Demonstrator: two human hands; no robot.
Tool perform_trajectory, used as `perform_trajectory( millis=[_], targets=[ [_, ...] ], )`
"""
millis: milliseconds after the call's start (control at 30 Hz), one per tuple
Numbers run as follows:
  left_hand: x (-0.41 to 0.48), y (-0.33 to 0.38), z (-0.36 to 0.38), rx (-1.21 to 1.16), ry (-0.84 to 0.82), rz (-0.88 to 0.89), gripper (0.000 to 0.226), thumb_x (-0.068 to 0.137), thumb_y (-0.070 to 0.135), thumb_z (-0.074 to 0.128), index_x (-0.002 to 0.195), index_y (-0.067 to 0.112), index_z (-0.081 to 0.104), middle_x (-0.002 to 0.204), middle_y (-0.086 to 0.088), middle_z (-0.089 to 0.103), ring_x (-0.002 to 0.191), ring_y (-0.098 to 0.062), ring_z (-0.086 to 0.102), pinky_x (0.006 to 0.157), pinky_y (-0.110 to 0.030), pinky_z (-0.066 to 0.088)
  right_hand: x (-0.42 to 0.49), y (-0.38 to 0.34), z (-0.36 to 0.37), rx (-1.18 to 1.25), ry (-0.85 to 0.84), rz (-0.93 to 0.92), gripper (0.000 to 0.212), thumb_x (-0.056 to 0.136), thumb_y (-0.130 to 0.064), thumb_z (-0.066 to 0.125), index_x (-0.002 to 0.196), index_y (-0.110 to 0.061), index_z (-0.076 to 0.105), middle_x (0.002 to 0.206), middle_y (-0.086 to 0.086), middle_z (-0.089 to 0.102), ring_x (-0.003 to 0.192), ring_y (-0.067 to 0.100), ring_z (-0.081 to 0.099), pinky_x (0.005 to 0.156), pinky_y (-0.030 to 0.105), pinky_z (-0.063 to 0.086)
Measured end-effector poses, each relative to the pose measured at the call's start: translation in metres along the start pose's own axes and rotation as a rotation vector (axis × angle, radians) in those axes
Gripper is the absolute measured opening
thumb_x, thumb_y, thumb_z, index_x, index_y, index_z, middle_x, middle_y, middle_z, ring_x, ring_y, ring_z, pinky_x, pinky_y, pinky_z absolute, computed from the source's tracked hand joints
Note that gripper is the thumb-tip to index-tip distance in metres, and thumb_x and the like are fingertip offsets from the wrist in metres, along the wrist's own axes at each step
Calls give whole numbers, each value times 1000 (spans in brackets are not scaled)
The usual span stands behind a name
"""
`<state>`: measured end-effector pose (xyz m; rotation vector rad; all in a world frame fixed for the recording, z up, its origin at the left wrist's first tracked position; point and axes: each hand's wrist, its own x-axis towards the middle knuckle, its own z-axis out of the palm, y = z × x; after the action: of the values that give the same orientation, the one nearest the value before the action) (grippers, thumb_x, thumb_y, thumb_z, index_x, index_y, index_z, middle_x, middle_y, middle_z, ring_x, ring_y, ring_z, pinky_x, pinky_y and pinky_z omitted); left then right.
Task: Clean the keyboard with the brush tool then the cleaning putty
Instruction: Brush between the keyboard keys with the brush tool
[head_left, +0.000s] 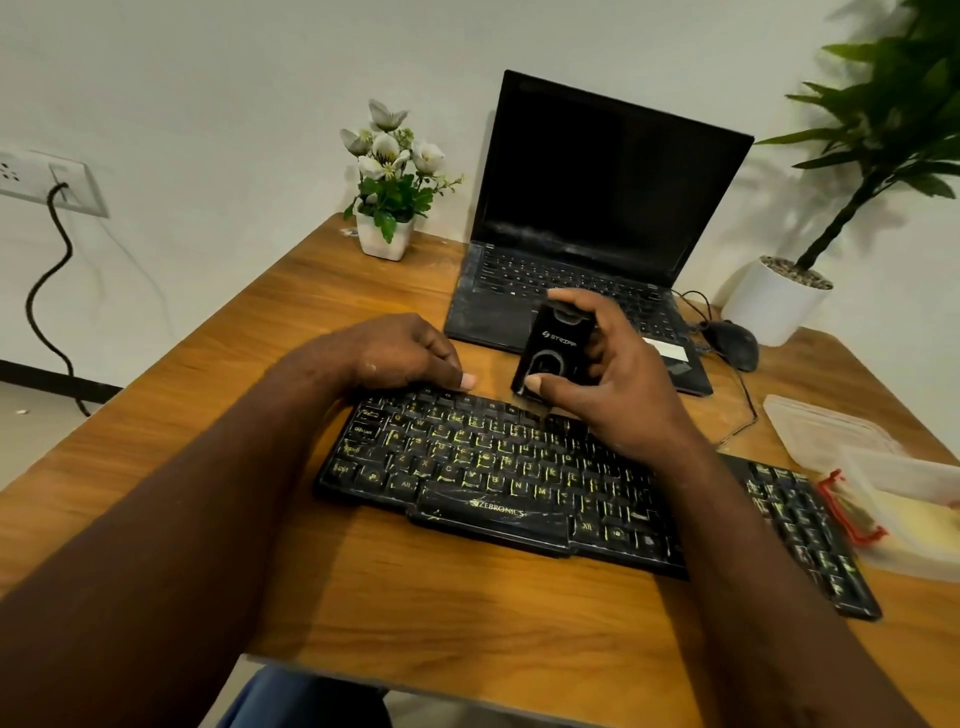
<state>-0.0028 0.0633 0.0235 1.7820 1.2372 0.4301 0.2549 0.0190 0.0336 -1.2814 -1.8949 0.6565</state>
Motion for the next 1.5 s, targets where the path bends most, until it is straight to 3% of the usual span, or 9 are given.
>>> perform_trajectory(
  millis=[133, 267, 433, 567, 733, 967, 1100, 1300, 1500],
  targets=[
    [1, 1, 1, 16, -12, -6, 25, 84, 44, 79, 83, 20, 80, 82, -1, 77, 73, -12, 69, 82, -35, 53, 0, -5, 10, 34, -93, -46, 82, 80, -12, 86, 143, -44, 46, 121, -13, 61, 105, 8, 68, 84, 32, 63],
    [1, 0, 1, 4, -13, -13, 31, 81, 45, 81, 85, 14, 79, 83, -7, 76, 73, -14, 66, 79, -35, 51, 5, -1, 6, -211, 66, 1, 85, 81, -21, 86, 145, -49, 39, 124, -9, 64, 104, 9, 68, 83, 30, 63],
    [2, -1, 1, -17, -21, -3, 31, 80, 44, 82, 83, 14, 79, 82, -10, 75, 70, -19, 62, 76, -37, 49, -6, 0, -2, 41, -58, -21, 81, 80, -11, 86, 142, -45, 46, 121, -11, 62, 101, 4, 69, 78, 26, 62],
    [3, -1, 1, -25, -24, -14, 33, 78, 46, 83, 82, 14, 78, 80, -7, 74, 71, -20, 62, 77, -37, 49, 0, 4, -4, -227, 41, 12, 84, 80, -19, 87, 142, -52, 40, 122, -11, 64, 100, 8, 69, 78, 23, 60],
    [2, 0, 2, -13, -13, -8, 29, 81, 44, 81, 80, 15, 78, 81, -6, 75, 72, -17, 65, 79, -36, 50, -6, 4, -14, 74, -47, -9, 79, 80, -10, 86, 139, -45, 48, 117, -10, 62, 101, 8, 69, 79, 28, 62],
    [4, -1, 1, -11, -9, -19, 21, 86, 37, 81, 78, 17, 78, 79, -5, 75, 68, -13, 65, 79, -36, 51, -3, 5, -10, -203, 34, -19, 84, 80, -21, 86, 144, -49, 39, 123, -14, 60, 103, 9, 69, 81, 29, 63],
    [4, 0, 2, -14, -14, -16, 27, 82, 42, 81, 79, 15, 78, 77, -3, 74, 67, -12, 65, 78, -36, 50, -6, 4, -18, 40, -56, -16, 81, 80, -13, 86, 141, -46, 46, 120, -11, 62, 102, 6, 69, 80, 28, 62],
    [4, 1, 2, -17, -20, -20, 31, 81, 42, 81, 82, 11, 77, 75, -2, 73, 64, -10, 64, 76, -34, 50, -4, 9, -16, -237, 31, -4, 84, 80, -22, 87, 142, -51, 40, 110, -20, 60, 100, 8, 69, 82, 29, 62],
    [4, -1, 1, -21, -15, -28, 28, 82, 40, 82, 81, 13, 78, 76, -4, 74, 64, -13, 64, 75, -33, 52, -10, 9, -16, -23, -36, -47, 83, 81, -13, 87, 144, -46, 45, 122, -11, 62, 99, 5, 70, 76, 22, 61]
  ],
)
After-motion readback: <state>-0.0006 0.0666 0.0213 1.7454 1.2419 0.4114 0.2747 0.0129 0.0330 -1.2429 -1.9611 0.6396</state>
